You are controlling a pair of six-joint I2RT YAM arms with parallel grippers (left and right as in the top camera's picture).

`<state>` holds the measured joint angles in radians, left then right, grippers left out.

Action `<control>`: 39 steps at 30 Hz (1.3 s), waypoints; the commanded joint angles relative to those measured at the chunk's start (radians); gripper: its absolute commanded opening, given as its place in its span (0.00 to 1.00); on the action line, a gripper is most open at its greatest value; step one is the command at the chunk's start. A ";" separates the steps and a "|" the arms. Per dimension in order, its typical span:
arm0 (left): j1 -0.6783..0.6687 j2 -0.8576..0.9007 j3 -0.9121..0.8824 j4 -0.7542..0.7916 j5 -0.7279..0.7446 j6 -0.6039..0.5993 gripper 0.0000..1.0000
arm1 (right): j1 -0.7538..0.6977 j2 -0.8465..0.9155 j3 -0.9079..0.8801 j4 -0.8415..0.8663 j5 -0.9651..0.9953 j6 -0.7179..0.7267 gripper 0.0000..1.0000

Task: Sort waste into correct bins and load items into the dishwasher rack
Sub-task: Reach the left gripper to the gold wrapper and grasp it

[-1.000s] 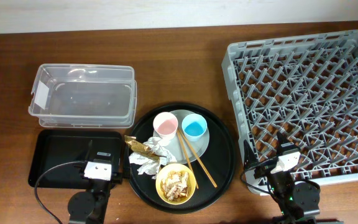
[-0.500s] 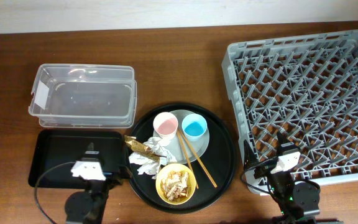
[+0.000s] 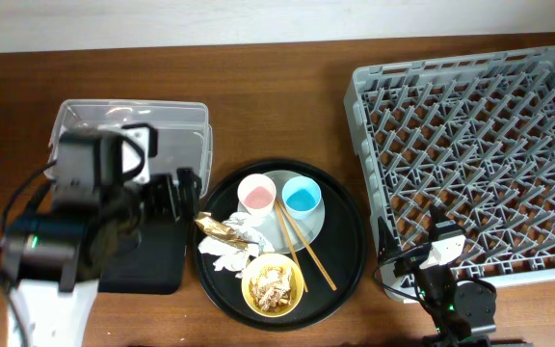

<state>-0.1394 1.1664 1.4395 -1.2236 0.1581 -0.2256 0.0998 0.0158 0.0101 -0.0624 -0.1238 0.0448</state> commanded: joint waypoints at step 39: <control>-0.148 0.182 -0.504 0.343 -0.069 -0.505 0.73 | 0.007 -0.007 -0.005 -0.005 0.002 -0.003 0.99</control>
<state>-0.2913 1.3529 0.9417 -0.8669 0.0929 -0.6933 0.0998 0.0158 0.0101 -0.0628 -0.1238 0.0444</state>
